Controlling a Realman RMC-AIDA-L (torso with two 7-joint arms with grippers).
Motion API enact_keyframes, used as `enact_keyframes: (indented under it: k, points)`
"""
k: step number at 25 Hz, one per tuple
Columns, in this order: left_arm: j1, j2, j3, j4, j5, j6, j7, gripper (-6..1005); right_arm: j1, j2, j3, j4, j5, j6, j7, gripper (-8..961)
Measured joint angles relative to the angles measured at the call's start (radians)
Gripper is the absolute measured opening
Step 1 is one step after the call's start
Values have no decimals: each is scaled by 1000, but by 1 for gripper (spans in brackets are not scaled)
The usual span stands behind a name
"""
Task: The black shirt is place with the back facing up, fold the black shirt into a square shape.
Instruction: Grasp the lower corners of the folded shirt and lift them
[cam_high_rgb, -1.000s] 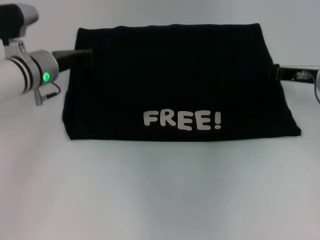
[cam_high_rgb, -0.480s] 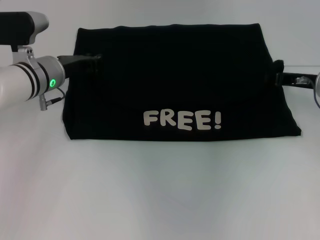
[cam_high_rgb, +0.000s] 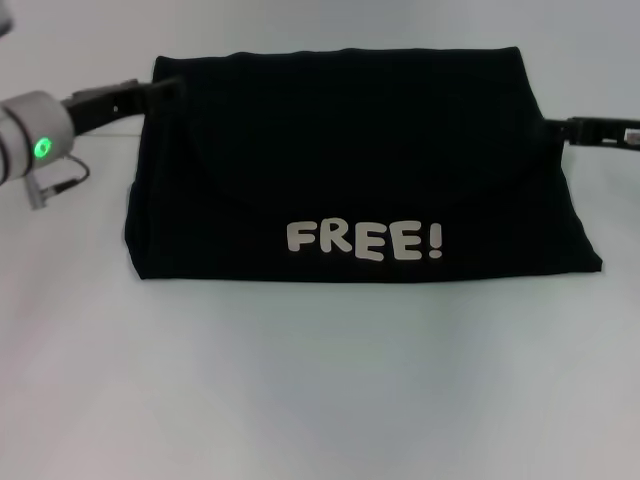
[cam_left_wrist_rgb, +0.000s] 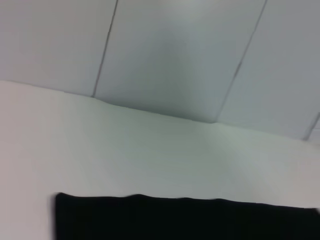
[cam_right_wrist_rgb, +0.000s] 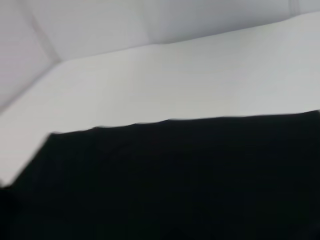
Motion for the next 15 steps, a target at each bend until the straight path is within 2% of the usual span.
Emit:
enact_keyframes:
  k: [2, 4, 6, 9, 15]
  points:
    - [31, 4, 12, 28, 0, 105, -23, 605, -16, -8, 2, -23, 15, -118, 0, 604]
    - [91, 8, 62, 71, 9, 245, -76, 685, -38, -17, 4, -38, 44, -235, 4, 704]
    - [137, 0, 122, 109, 17, 299, -119, 742, -69, -30, 6, -43, 92, -322, 12, 741]
    - [196, -20, 200, 152, 57, 318, -171, 792, -106, -45, 3, -41, 146, -372, 20, 797]
    - [199, -29, 238, 142, 180, 285, -233, 805, -121, -53, -16, -35, 112, -388, 29, 809]
